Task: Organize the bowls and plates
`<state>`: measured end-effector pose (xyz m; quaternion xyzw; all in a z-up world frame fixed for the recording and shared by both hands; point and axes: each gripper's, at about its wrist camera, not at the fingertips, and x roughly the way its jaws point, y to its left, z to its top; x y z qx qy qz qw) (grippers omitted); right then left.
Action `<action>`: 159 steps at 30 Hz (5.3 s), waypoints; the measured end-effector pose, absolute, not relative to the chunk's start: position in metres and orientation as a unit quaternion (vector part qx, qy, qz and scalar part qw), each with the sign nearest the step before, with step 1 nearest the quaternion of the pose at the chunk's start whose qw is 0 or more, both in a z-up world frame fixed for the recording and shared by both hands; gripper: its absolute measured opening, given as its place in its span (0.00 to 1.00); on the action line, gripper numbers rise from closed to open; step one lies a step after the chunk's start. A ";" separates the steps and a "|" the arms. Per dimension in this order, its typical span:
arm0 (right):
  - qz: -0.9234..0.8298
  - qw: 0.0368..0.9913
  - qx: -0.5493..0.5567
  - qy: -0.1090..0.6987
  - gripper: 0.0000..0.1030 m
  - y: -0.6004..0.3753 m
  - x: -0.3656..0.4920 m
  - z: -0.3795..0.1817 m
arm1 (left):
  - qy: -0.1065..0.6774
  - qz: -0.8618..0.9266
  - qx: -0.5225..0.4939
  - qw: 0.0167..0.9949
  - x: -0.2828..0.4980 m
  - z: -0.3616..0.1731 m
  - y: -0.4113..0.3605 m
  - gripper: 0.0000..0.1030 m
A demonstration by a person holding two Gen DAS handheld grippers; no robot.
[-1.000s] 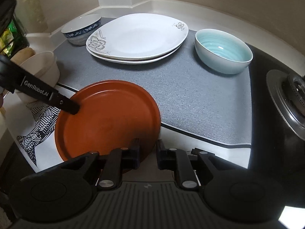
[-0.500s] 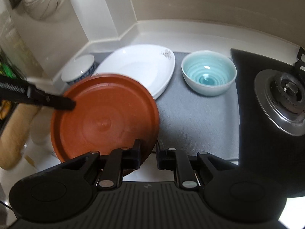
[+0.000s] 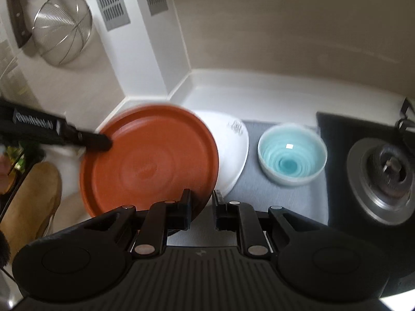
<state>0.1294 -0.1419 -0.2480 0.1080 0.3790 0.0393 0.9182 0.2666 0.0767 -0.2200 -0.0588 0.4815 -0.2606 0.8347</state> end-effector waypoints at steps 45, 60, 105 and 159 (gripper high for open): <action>0.106 0.917 0.104 0.370 0.69 -0.045 0.259 -0.294 | 0.450 -0.071 -0.110 0.883 0.319 -0.311 0.211 0.24; 0.113 0.909 0.059 0.396 0.42 0.011 0.296 -0.310 | 0.444 -0.144 -0.205 0.860 0.342 -0.326 0.231 0.13; 0.183 0.866 0.103 0.455 0.27 0.029 0.285 -0.325 | 0.534 -0.108 -0.167 0.822 0.312 -0.344 0.236 0.17; -0.030 0.912 0.193 0.362 0.14 -0.294 0.216 -0.309 | 0.603 -0.250 0.018 0.757 0.341 -0.317 -0.145 0.17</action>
